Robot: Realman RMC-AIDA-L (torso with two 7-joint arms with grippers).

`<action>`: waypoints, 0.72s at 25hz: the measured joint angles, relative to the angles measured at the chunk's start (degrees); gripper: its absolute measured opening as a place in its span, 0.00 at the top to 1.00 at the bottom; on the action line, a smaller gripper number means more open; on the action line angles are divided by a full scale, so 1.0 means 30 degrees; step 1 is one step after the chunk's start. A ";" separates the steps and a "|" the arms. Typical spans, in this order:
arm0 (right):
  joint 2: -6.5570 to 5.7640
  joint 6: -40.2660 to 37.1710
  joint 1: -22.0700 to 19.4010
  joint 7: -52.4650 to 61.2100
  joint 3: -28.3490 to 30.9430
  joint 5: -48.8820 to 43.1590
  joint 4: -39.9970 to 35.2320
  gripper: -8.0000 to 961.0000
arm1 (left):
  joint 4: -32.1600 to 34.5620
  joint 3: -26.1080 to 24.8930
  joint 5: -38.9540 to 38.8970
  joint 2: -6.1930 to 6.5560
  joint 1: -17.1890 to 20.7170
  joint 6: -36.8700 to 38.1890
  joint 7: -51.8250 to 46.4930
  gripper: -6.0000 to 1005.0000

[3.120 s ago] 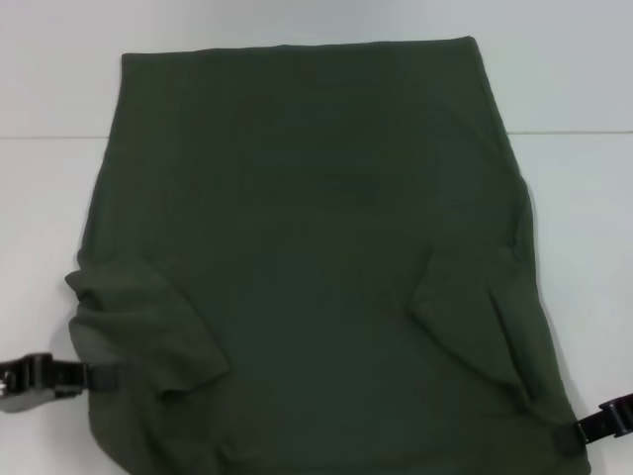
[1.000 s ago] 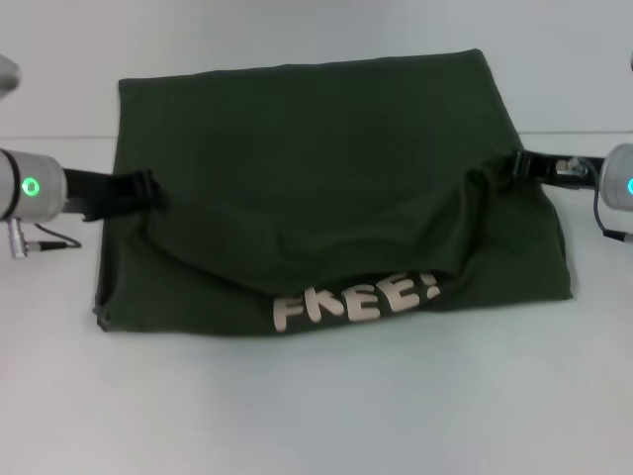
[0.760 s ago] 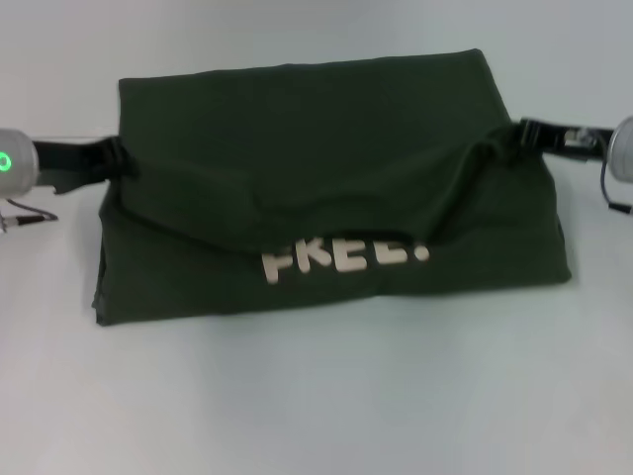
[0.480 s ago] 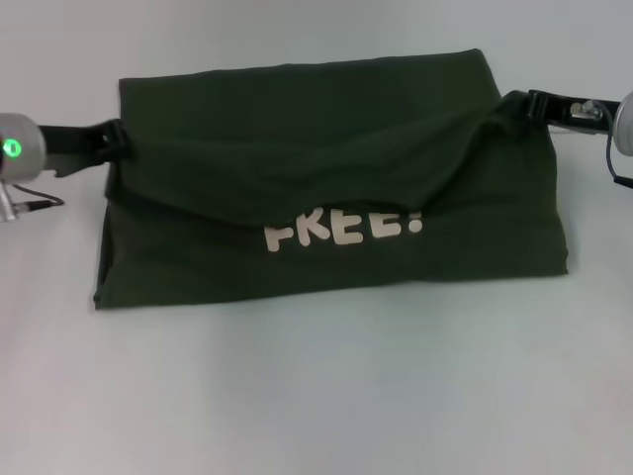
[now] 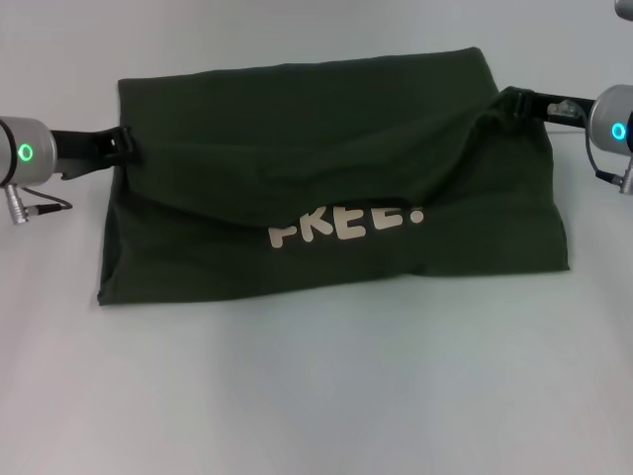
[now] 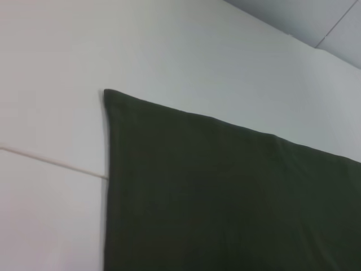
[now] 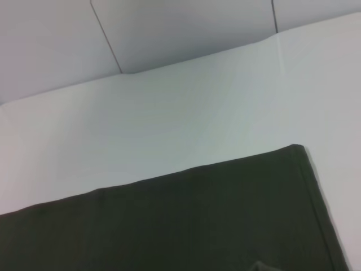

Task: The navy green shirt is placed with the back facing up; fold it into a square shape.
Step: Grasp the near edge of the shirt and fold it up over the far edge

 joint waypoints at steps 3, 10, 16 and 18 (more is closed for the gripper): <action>-0.0014 0.0178 0.0191 -0.0039 -0.0135 0.0000 0.0020 0.96 | 0.0062 0.0004 0.0008 -0.0061 -0.0007 -0.0193 0.0005 0.96; -0.0016 0.0905 0.0741 -0.0070 -0.0982 0.0000 0.0523 0.96 | -0.0028 0.0829 0.0020 -0.0169 -0.0186 -0.0539 0.0107 0.96; -0.0167 0.1493 0.1314 0.0183 -0.1957 -0.1636 0.1800 0.90 | -0.0400 0.2900 0.0078 -0.0137 -0.0485 -0.0556 0.0457 0.94; -0.0213 0.1757 0.1449 0.0241 -0.1859 -0.2182 0.2102 0.87 | -0.0427 0.3374 0.0119 -0.0136 -0.0526 -0.0582 0.0460 0.90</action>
